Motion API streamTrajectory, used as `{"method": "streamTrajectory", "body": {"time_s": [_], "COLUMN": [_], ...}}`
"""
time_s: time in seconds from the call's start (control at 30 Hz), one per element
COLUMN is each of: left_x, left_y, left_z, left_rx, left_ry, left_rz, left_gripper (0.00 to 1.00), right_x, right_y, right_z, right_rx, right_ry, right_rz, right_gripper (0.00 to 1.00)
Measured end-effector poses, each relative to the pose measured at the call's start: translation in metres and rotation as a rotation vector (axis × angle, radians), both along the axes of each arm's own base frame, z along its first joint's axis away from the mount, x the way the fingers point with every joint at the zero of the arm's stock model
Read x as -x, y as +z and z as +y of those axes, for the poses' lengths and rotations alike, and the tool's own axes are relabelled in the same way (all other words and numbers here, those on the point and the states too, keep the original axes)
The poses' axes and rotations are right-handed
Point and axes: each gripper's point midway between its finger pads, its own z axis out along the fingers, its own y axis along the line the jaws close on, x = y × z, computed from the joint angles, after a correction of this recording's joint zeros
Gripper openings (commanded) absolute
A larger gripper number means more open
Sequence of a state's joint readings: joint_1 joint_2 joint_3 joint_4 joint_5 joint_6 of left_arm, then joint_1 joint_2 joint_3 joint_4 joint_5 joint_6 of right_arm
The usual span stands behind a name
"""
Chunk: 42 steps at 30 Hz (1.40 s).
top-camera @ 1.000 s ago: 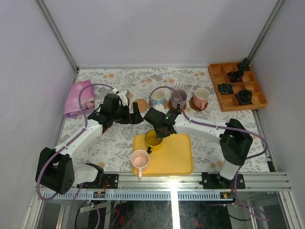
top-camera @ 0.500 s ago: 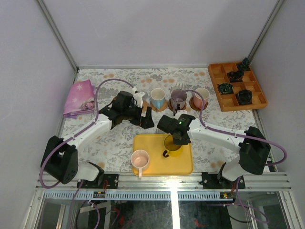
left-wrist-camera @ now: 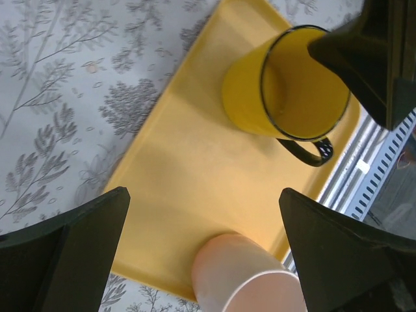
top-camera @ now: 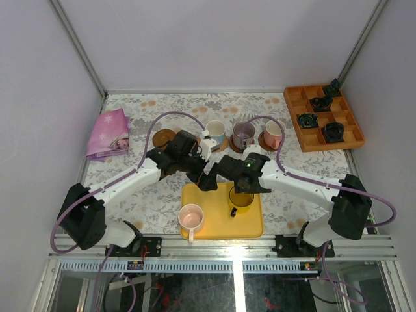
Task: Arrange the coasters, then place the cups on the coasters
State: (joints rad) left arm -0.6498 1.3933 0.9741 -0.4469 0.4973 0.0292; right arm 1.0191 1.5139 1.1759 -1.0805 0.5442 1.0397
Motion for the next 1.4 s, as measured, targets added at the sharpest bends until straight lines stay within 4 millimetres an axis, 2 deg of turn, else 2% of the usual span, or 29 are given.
{"method": "streamTrajectory", "body": {"time_s": [0.23,0.37,0.67,0.83,0.93,1.27,1.4], "left_x": [0.026,0.038,0.071,0.075,0.072,0.067,0.066], "left_y": [0.011,0.011,0.002,-0.007,-0.013,-0.042,-0.042], "left_z": [-0.019,-0.027,-0.048,-0.057,-0.060,-0.066,-0.072], "left_rx": [0.017,0.004,-0.046,-0.068,-0.077,-0.150,-0.147], "left_ry": [-0.092,-0.122,-0.156,-0.130,-0.099,-0.033,-0.032], "left_rz": [-0.042,-0.056,-0.054,-0.045,-0.035,-0.018,-0.023], "left_gripper": [1.00,1.00,1.00,1.00,1.00,1.00,1.00], "right_x": [-0.009,-0.014,-0.038,-0.041,-0.041,-0.043,-0.044], "right_y": [0.025,0.037,0.099,0.128,0.135,0.137,0.138], "right_z": [-0.003,-0.014,-0.054,-0.072,-0.078,-0.081,-0.082], "right_rx": [-0.037,-0.019,-0.101,-0.160,-0.162,-0.154,-0.153], "right_ry": [-0.011,-0.037,-0.199,-0.253,-0.266,-0.286,-0.288], "right_rz": [-0.088,-0.150,-0.429,-0.555,-0.587,-0.610,-0.616], "right_gripper": [0.69,0.68,0.65,0.64,0.63,0.62,0.61]}}
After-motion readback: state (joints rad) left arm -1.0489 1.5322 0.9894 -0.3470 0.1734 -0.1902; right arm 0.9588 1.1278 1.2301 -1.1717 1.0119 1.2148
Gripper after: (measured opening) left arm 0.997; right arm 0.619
